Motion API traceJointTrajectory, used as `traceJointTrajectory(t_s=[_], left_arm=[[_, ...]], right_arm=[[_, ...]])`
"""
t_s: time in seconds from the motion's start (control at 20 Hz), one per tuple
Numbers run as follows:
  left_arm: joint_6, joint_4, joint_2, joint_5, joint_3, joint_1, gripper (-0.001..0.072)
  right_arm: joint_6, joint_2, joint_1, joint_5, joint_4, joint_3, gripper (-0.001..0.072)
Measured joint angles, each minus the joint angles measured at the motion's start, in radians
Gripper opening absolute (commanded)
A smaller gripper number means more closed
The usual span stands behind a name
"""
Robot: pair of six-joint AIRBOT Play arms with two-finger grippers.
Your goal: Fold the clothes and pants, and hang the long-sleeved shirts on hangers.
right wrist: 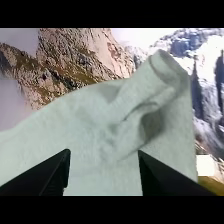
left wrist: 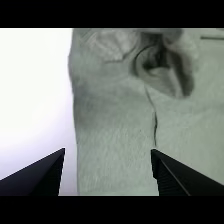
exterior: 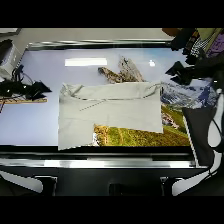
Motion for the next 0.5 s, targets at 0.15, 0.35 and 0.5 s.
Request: traceJointTrajectory(t_s=[0.15,0.35,0.5], left_arm=[[0.053,-0.073,0.050,-0.010,-0.196,0.076,0.0602],[0.116,-0.113,0.069,0.036,-0.375,0.076,0.0601],[0.148,-0.126,0.072,0.089,-0.436,0.038,0.0598]], right_arm=[[-0.027,0.056,-0.080,-0.137,0.001,-0.001,0.0495],[-0.035,0.115,-0.119,-0.259,0.003,-0.001,0.0495],[-0.035,0.159,-0.128,-0.298,0.003,-0.001,0.0495]])
